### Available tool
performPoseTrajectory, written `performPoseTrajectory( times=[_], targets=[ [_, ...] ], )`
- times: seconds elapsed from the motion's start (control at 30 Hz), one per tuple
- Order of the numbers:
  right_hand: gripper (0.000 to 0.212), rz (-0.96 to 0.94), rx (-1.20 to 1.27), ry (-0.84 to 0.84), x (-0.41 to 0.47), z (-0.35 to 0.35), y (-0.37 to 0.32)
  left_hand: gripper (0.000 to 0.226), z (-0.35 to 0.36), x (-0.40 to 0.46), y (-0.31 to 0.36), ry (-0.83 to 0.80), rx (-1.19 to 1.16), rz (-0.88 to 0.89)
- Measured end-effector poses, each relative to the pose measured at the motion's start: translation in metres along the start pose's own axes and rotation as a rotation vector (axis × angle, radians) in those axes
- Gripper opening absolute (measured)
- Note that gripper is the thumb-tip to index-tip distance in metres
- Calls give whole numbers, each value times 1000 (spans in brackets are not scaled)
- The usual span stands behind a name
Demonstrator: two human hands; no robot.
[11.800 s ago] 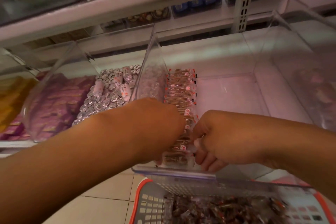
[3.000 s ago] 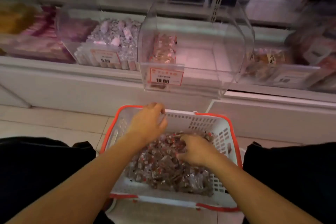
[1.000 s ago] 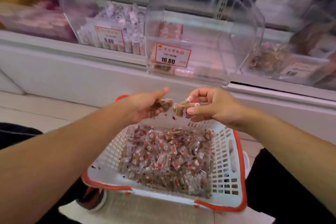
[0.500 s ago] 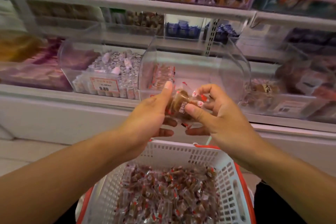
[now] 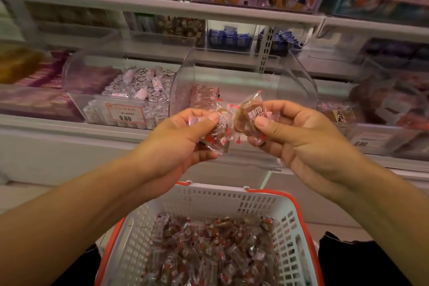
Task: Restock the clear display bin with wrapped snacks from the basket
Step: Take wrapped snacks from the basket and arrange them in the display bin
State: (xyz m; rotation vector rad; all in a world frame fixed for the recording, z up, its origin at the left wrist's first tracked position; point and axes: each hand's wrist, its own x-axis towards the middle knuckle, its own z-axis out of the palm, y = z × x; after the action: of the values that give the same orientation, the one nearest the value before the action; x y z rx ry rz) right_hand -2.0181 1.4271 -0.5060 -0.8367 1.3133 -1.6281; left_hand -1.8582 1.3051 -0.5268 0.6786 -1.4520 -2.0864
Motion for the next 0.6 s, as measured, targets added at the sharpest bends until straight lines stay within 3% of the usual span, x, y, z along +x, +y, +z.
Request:
performPoseTrajectory(
  times=[0.07,0.13,0.27,0.33,0.47,0.6],
  targets=[
    [38,-21,-48,-34,0,-2,-2,17,1,-1,-2,-20,-42,-37],
    [33,-98,-251,-66,-1,-2,-4,14,2,-3,-2,-56,-101,-111],
    [31,-178,-509,-115,1,-1,-6,37,-1,-5,-1,-140,-178,-213],
    [39,-191,-633,-119,1,0,-7,32,0,-6,-1,-170,-158,-190],
    [65,-176,-766,-125,2,3,-7,18,4,-7,1,-138,66,-96],
    [70,-236,-944,-110,1,5,0,18,6,-8,-2,-133,314,-26]
  ],
)
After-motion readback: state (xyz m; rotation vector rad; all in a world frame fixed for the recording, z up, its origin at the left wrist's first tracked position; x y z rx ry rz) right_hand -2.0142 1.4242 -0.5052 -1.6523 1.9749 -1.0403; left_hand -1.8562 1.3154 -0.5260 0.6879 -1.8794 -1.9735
